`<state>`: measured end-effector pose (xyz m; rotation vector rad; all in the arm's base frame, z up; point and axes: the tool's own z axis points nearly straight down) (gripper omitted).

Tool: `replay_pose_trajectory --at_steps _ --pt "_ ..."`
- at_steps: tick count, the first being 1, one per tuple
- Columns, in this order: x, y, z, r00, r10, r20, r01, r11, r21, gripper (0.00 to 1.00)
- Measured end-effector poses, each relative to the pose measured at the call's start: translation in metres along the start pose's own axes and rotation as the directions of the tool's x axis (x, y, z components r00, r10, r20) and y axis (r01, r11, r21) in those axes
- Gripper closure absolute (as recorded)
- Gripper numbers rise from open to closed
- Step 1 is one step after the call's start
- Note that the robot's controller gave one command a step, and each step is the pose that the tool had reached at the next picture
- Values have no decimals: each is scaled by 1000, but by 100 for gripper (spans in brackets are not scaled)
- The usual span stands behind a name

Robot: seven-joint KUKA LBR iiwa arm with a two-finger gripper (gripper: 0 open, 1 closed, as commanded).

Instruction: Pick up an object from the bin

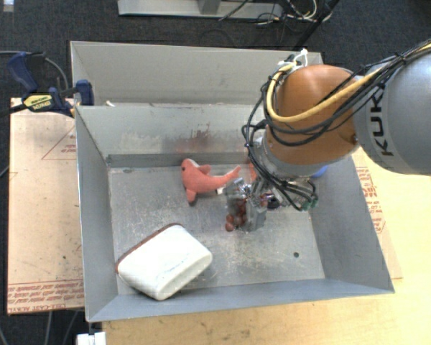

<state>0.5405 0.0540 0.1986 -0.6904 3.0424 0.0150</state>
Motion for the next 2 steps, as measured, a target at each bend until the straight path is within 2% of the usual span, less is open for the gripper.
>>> replay_pose_trajectory --at_steps 1,2 --pt "0 0 0 1000 0 -1 0 1000 0 100" --pt "-22 -9 -130 921 -389 2 389 921 0 100"
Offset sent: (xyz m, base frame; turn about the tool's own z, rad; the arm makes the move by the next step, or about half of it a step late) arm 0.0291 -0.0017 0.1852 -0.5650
